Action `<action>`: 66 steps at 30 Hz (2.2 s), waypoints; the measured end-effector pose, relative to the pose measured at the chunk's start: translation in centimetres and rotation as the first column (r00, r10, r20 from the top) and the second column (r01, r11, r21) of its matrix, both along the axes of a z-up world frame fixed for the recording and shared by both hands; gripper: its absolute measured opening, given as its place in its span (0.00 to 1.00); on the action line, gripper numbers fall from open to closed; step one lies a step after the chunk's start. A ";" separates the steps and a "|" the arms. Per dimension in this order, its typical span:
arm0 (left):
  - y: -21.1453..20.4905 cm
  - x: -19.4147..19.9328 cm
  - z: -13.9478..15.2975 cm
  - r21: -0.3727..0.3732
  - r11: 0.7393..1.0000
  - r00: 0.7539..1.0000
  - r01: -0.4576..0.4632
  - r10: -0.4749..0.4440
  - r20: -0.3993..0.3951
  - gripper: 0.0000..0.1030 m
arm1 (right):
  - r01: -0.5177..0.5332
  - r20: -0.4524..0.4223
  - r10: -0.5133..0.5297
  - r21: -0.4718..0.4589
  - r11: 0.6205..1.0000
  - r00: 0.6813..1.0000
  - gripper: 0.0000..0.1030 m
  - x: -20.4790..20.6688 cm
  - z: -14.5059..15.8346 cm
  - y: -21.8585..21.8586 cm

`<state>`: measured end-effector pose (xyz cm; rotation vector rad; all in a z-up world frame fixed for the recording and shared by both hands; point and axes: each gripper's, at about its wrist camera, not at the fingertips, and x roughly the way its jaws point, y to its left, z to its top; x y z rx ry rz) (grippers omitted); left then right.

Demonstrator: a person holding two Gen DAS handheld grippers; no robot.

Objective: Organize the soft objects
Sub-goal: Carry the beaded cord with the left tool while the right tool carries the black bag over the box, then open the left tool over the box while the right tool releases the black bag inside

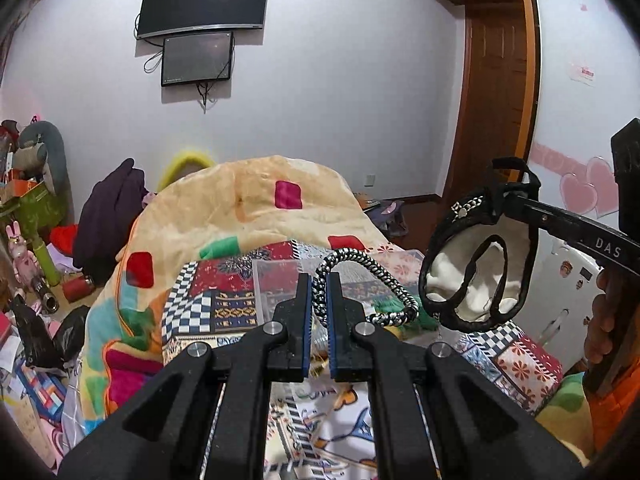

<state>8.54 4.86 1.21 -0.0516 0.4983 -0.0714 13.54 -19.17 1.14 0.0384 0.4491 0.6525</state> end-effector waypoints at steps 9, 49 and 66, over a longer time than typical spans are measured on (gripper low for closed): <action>0.2 4.2 -1.8 0.008 1.000 0.999 -0.007 0.007 -0.052 0.05 | 0.006 -0.011 -0.006 0.022 1.000 1.000 0.07 2.3 -1.0 0.6; -1.9 5.7 -6.4 -0.005 1.000 0.984 0.028 -0.028 -0.173 0.38 | 0.024 -0.120 -0.064 -0.312 0.950 0.991 0.49 5.0 -7.3 2.7; -3.3 -2.9 0.9 -0.036 0.999 0.997 -0.005 0.008 0.076 0.62 | -0.020 0.031 0.023 -0.101 0.995 0.999 0.68 -2.3 -0.7 0.6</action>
